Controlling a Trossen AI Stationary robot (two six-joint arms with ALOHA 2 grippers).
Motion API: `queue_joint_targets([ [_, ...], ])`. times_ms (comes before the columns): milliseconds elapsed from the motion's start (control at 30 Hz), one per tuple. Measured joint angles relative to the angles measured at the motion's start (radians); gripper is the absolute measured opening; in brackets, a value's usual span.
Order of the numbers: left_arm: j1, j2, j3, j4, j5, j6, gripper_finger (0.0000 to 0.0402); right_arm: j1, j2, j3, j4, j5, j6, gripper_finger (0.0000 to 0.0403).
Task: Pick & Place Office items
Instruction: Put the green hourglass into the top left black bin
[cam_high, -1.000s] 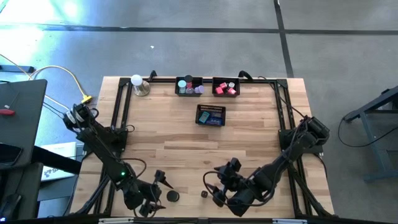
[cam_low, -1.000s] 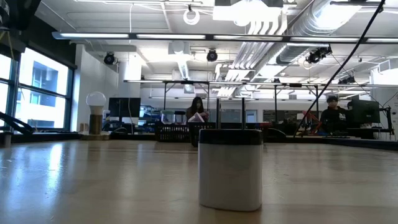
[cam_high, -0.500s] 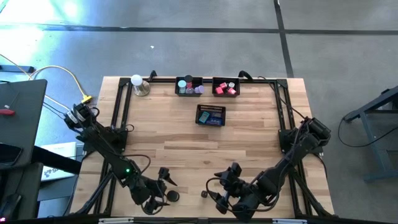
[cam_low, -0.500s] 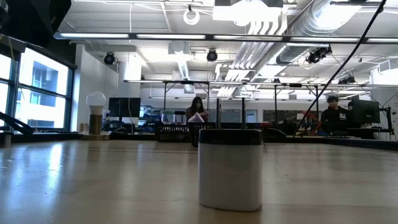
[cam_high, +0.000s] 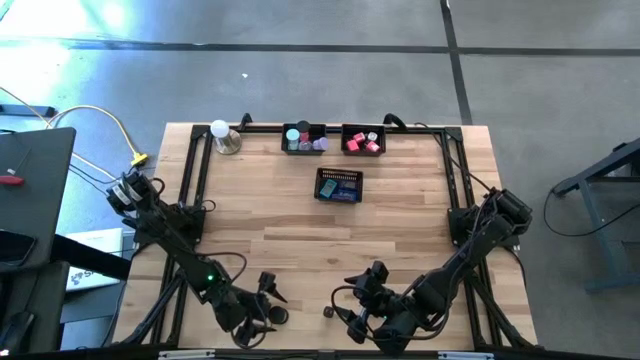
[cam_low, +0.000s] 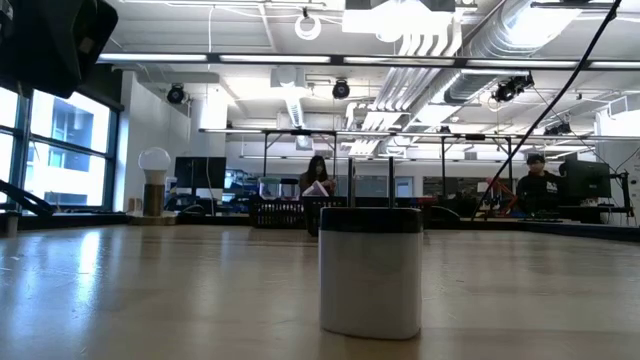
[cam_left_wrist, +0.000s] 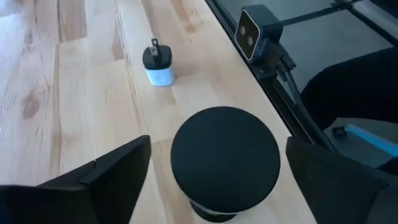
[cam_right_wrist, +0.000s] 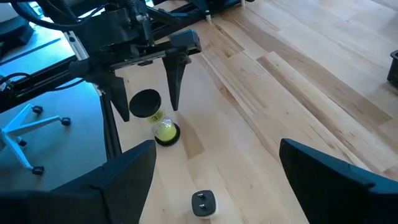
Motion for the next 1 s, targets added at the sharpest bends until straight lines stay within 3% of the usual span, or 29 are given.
queue_joint_targets([
  [367, 0.02, 0.0, 0.0, -0.005, -0.001, -0.005, 0.0202, 0.0, 0.0, 0.0, 0.0, 0.0, -0.008, 0.0331],
  [667, 0.027, -0.03, 0.0, -0.013, -0.063, 0.007, 0.0202, 0.0, 0.0, 0.0, 0.0, -0.003, -0.033, 0.0331],
  [867, 0.101, -0.197, 0.003, -0.143, -0.05, -0.071, 0.0202, 0.0, 0.0, 0.0, 0.001, -0.003, -0.079, 0.0331],
  [1000, 0.204, -0.336, 0.003, -0.223, -0.05, -0.035, 0.0202, -0.016, 0.0, 0.0, 0.01, 0.0, -0.163, 0.0331],
])
